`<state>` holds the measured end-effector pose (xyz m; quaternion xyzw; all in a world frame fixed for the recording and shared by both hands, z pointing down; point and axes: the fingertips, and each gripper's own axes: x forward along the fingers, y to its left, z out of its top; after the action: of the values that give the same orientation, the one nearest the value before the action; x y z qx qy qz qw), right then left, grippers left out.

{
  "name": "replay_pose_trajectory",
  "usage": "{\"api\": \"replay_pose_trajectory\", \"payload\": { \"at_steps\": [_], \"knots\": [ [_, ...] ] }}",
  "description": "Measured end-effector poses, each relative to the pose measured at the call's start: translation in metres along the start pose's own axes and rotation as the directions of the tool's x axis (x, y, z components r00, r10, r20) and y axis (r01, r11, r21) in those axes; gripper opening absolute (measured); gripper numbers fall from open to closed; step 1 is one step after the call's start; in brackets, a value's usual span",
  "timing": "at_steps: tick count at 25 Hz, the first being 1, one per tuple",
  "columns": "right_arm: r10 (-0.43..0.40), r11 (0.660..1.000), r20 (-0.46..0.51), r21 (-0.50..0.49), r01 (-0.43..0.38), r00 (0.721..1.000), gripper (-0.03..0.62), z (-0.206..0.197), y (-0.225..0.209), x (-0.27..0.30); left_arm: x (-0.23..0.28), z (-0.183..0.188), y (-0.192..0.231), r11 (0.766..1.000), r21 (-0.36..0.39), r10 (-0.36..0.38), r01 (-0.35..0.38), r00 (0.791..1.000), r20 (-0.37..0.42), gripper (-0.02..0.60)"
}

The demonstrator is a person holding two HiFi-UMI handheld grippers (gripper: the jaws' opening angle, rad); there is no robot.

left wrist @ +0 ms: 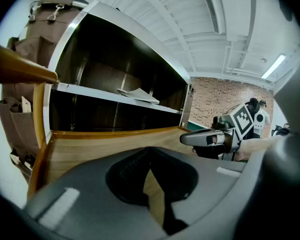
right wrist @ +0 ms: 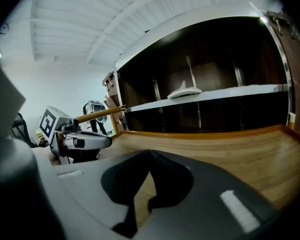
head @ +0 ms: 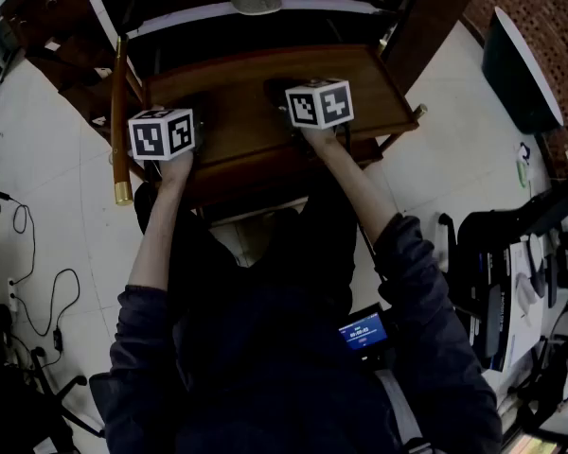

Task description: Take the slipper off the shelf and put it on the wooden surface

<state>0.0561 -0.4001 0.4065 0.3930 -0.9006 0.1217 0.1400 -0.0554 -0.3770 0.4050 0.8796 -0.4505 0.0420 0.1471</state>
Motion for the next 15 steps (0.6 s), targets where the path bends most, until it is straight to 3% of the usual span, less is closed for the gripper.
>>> {"api": "replay_pose_trajectory", "payload": {
  "at_steps": [4, 8, 10, 12, 15],
  "knots": [
    [-0.051, 0.996, -0.020, 0.078, 0.052, 0.999, 0.002, -0.045, 0.011, -0.025, -0.012, -0.038, -0.020, 0.999, -0.016, -0.052, 0.050, 0.993, -0.106, 0.018],
    [-0.059, 0.994, -0.001, 0.093, 0.059, 0.998, 0.002, -0.045, 0.017, -0.031, -0.017, -0.043, -0.023, 0.998, -0.020, -0.066, 0.064, 0.990, -0.126, 0.018],
    [-0.080, 0.995, 0.001, 0.051, 0.080, 0.997, 0.002, -0.043, 0.013, -0.036, -0.018, -0.043, -0.024, 0.997, -0.018, -0.071, 0.069, 0.989, -0.127, 0.018],
    [-0.116, 0.992, -0.022, -0.055, 0.115, 0.993, 0.002, -0.031, 0.002, -0.036, -0.019, -0.040, -0.022, 0.998, -0.019, -0.070, 0.068, 0.990, -0.120, 0.018],
    [-0.155, 0.978, -0.014, -0.140, 0.152, 0.988, 0.002, 0.015, -0.022, -0.035, -0.017, -0.035, -0.018, 0.998, -0.018, -0.058, 0.057, 0.992, -0.111, 0.018]
  ]
}}
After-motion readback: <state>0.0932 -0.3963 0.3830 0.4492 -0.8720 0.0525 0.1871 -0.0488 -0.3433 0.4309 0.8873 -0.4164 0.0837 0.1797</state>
